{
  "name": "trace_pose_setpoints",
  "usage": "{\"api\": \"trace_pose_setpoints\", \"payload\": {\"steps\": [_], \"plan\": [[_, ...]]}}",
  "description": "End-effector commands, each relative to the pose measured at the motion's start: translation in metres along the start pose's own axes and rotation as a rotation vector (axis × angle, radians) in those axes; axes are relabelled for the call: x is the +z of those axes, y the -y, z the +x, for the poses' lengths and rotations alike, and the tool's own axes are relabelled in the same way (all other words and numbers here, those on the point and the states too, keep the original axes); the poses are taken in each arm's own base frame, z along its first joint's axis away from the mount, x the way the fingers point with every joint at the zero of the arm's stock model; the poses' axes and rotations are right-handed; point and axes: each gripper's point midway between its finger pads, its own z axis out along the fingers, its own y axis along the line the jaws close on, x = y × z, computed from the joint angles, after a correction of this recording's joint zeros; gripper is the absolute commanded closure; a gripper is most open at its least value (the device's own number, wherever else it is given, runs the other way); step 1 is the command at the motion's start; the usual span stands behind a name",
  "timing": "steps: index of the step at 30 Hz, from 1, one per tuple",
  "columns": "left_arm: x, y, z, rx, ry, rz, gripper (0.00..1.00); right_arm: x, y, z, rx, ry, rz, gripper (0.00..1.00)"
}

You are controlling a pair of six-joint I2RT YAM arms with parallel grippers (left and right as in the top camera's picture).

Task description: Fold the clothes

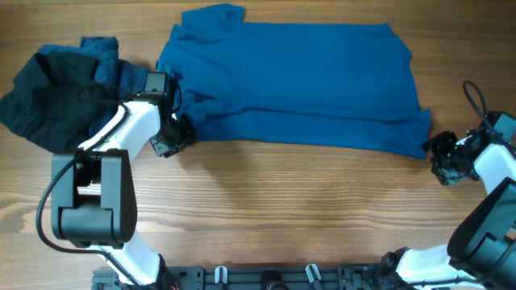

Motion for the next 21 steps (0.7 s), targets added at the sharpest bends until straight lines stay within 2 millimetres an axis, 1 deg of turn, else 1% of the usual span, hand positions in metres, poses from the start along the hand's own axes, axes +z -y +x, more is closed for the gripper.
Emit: {"api": "trace_pose_setpoints", "payload": {"steps": [1,4,6,7,10,11,12,15,16,17,18,20,21], "plan": [[0.013,-0.014,0.009,-0.015,-0.038,-0.046,0.52,0.007,-0.011,0.011,0.048,-0.051,-0.079,0.42],[0.013,-0.014,0.009,-0.015,-0.037,-0.045,0.50,0.007,-0.014,0.008,0.061,-0.035,-0.090,0.48],[0.013,-0.014,0.008,-0.015,-0.036,-0.045,0.49,0.008,-0.016,0.005,0.082,-0.023,-0.097,0.57],[0.014,-0.013,0.008,-0.015,-0.035,-0.044,0.49,0.008,-0.017,0.002,0.077,-0.012,-0.104,0.63],[0.013,-0.014,0.009,-0.015,-0.037,-0.045,0.49,0.007,-0.020,-0.004,0.064,0.013,-0.115,0.88],[0.013,-0.014,0.009,-0.015,-0.037,-0.045,0.49,0.007,-0.021,-0.004,0.061,0.015,-0.116,0.93],[0.013,-0.014,0.009,-0.015,-0.037,-0.045,0.50,0.007,-0.020,-0.005,0.059,0.019,-0.111,0.96],[0.013,-0.015,0.010,-0.016,-0.044,-0.049,0.51,0.003,-0.016,-0.011,0.019,0.049,-0.093,0.96],[0.013,-0.015,0.012,-0.017,-0.050,-0.052,0.54,-0.001,-0.014,-0.013,0.012,0.064,-0.087,0.96],[0.012,-0.016,0.013,-0.017,-0.053,-0.054,0.56,-0.004,-0.010,-0.016,0.017,0.078,-0.069,0.95],[0.010,-0.017,0.014,-0.018,-0.056,-0.056,0.57,-0.009,-0.002,-0.019,0.036,0.098,-0.038,0.96],[0.001,-0.020,0.016,-0.026,-0.058,-0.058,0.67,-0.023,0.011,-0.026,0.061,0.141,0.006,0.96],[-0.005,-0.022,0.018,-0.034,-0.058,-0.058,0.77,-0.028,0.016,-0.028,0.071,0.159,0.026,0.96]]}}
